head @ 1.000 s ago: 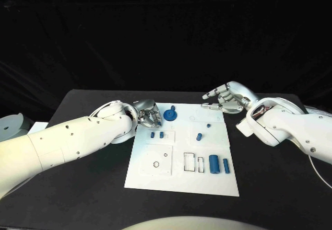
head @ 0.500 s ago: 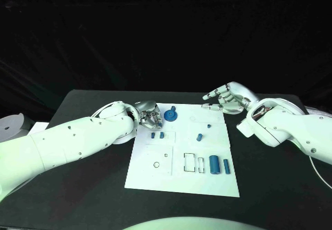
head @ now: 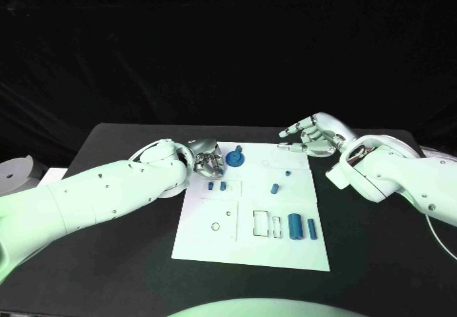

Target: Assemble the parts on the task board

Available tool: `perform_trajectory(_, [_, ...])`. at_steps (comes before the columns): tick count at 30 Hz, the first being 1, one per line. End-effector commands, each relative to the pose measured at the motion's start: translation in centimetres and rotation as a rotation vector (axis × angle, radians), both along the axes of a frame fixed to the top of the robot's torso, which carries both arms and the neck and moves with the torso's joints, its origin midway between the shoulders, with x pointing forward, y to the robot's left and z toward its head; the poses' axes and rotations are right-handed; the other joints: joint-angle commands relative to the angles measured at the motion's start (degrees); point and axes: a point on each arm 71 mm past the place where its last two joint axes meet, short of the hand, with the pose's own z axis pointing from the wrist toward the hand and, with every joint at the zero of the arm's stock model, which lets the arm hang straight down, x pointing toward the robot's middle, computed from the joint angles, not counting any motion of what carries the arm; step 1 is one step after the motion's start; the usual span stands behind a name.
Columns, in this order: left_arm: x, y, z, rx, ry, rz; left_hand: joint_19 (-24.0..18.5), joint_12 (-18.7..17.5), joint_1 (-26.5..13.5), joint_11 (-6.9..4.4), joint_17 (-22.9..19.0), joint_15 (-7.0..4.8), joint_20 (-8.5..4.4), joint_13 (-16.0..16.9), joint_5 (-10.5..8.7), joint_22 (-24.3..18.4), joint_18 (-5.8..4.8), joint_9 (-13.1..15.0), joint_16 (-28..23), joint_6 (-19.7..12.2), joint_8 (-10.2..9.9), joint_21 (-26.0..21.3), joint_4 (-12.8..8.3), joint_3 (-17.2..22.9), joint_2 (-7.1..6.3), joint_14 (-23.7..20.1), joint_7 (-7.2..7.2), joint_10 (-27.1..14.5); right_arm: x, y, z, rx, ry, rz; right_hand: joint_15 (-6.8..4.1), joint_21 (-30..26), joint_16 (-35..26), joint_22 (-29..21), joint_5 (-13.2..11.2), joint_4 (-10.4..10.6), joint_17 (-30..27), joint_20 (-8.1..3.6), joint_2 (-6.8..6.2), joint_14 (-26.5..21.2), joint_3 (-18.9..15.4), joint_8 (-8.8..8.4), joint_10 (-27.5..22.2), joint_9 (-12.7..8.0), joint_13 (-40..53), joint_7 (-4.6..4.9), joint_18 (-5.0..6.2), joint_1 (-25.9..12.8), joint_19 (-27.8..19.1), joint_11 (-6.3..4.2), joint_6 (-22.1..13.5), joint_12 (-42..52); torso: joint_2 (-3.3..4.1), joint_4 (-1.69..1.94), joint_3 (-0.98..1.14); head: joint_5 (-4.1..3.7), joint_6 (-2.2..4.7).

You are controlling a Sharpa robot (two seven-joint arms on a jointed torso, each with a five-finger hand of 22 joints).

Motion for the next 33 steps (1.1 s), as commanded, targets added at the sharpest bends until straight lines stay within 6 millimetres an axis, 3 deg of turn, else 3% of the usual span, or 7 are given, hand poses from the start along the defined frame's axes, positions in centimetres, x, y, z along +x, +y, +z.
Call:
perform_trajectory(1, [-0.17, -0.21, -0.48, 0.034, 0.018, -0.013, 0.15, -0.33, -0.48, -0.08, -0.09, -0.35, -0.33, 0.05, -0.27, 0.08, -0.96, 0.06, 0.33, 0.38, -0.05, -0.13, -0.07, 0.09, -0.14, 1.83, 0.06, 0.35, -0.06, 0.16, -0.07, -0.004, 0.006, 0.014, 0.05, -0.25, -0.39, 10.94, 0.28, -0.09, 13.04, 0.18, 0.43, 5.59, -0.24, 0.03, -0.14, 0.07, 3.86, -0.15, -0.26, 0.13, 3.92, -0.26, 0.44, 0.19, -0.03, 0.03, 0.00, -0.06, -0.15])
perform_trajectory(14, [-0.18, -0.13, -0.58, 0.040, 0.024, -0.010, 0.09, -2.03, -1.58, 0.67, -0.56, 0.14, -0.07, -0.11, -0.30, 0.28, -1.06, -0.51, 0.41, -0.97, -1.50, -0.14, -0.69, 0.36, -0.78, 1.68, 0.87, -0.82, -0.07, 0.15, -0.07, -0.004, 0.006, 0.014, 0.05, -0.25, -0.39, 10.94, 0.28, -0.09, 13.04, 0.18, 0.43, 5.59, -0.24, 0.03, -0.14, 0.07, 3.86, -0.15, -0.26, 0.13, 3.92, -0.26, 0.44, 0.19, -0.03, 0.04, -0.01, -0.12, -0.28])
perform_trajectory(21, [-0.16, -0.20, -0.56, 0.038, 0.021, -0.011, 0.06, -3.22, -2.49, 1.12, -0.97, 0.58, 0.34, -0.24, -0.30, 0.46, -1.09, -1.63, 0.48, -4.37, -3.66, -0.12, -0.94, 0.65, -1.50, 1.56, 1.18, -1.65, -0.06, 0.16, -0.07, -0.004, 0.006, 0.014, 0.05, -0.25, -0.39, 10.94, 0.28, -0.09, 13.04, 0.18, 0.43, 5.59, -0.24, 0.03, -0.14, 0.07, 3.86, -0.15, -0.26, 0.13, 3.92, -0.26, 0.44, 0.19, -0.04, 0.05, -0.02, -0.04, -0.31])
perform_trajectory(33, [-0.13, -0.19, -0.59, 0.041, 0.024, -0.005, 0.02, -3.54, -2.83, 1.17, -1.22, 0.60, 0.42, -0.25, -0.30, 0.36, -1.03, -2.01, 0.49, -5.27, -3.70, -0.30, -0.97, 0.77, -1.61, 1.51, 1.23, -1.78, -0.03, 0.12, -0.08, -0.004, 0.006, 0.013, 0.04, -0.27, -0.48, 10.91, 0.31, -0.13, 12.86, 0.17, 0.53, 5.55, -0.31, 0.03, -0.22, 0.07, 3.73, -0.15, -0.25, 0.26, 3.90, -0.26, 0.45, -0.01, -0.02, 0.05, -0.02, -0.04, -0.29])
